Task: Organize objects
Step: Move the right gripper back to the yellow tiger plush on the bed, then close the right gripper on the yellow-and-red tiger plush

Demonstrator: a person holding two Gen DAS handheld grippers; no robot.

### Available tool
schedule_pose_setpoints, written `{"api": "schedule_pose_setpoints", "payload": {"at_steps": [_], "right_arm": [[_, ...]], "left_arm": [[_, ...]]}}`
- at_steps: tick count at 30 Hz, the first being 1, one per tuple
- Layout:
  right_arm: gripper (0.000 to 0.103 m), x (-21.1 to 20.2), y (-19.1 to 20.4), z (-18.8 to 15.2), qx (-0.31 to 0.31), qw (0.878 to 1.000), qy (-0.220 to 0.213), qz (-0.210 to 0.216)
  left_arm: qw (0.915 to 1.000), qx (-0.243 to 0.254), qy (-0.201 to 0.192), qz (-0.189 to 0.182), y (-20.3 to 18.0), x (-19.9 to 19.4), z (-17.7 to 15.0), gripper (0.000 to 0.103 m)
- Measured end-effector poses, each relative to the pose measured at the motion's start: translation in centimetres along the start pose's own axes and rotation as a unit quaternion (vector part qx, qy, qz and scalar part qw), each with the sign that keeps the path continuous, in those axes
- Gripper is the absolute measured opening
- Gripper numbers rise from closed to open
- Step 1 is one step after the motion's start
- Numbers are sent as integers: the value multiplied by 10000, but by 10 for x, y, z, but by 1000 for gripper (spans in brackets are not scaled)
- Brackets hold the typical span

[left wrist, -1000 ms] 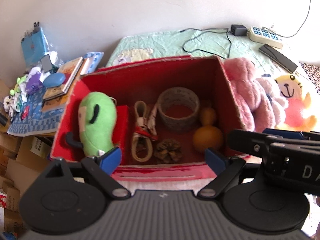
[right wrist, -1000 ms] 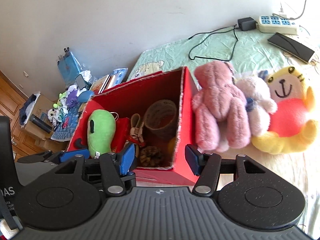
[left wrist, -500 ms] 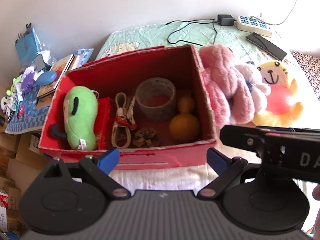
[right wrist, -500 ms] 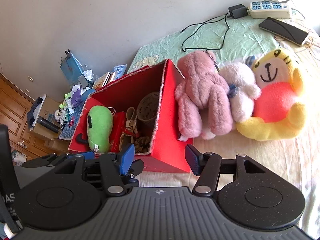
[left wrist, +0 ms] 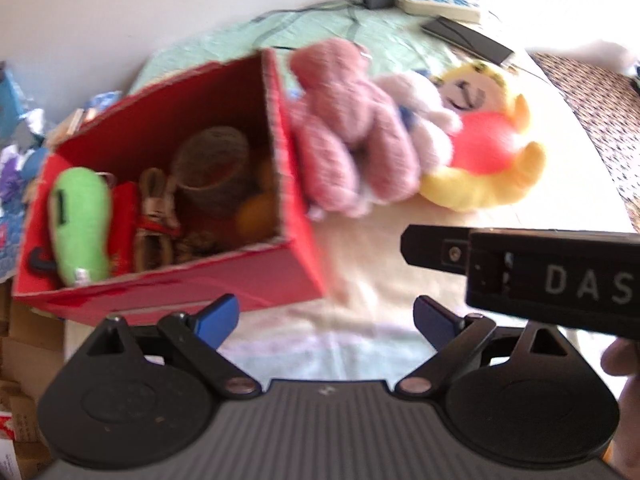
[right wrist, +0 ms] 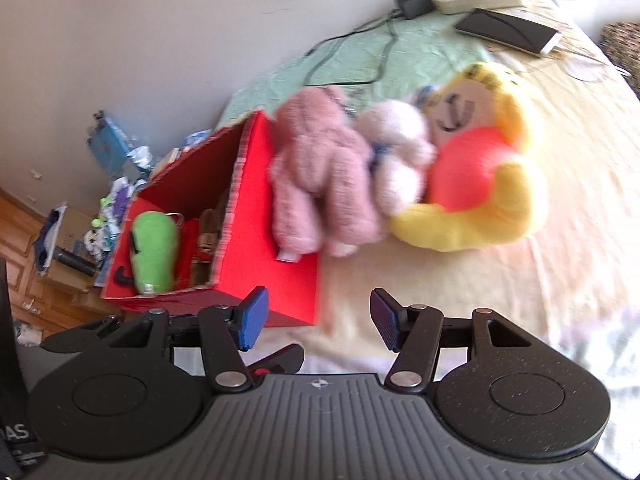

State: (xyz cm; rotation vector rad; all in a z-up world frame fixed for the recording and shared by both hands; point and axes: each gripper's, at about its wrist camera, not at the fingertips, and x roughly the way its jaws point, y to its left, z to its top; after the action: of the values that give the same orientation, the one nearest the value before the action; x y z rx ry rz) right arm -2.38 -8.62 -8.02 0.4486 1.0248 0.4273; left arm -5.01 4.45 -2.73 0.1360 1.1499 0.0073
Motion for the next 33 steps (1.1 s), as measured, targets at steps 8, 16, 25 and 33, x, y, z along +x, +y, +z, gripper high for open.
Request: {"api": "schedule_pose_setpoints", "payload": {"at_steps": [8, 16, 25, 33], "right_arm": [[60, -15, -57, -7, 673, 9964, -82, -514], [60, -32, -102, -6, 1295, 9870, -355, -884], [65, -31, -141, 24, 2022, 9738, -859, -586], [66, 8, -156, 49, 2297, 9701, -776, -138]], "left_arm": [[9966, 588, 50, -568, -46, 12, 1, 94], [9912, 530, 140, -1204, -67, 33, 11, 93], [9867, 233, 149, -1602, -68, 49, 22, 94], [9865, 41, 84, -1636, -64, 54, 24, 94]]}}
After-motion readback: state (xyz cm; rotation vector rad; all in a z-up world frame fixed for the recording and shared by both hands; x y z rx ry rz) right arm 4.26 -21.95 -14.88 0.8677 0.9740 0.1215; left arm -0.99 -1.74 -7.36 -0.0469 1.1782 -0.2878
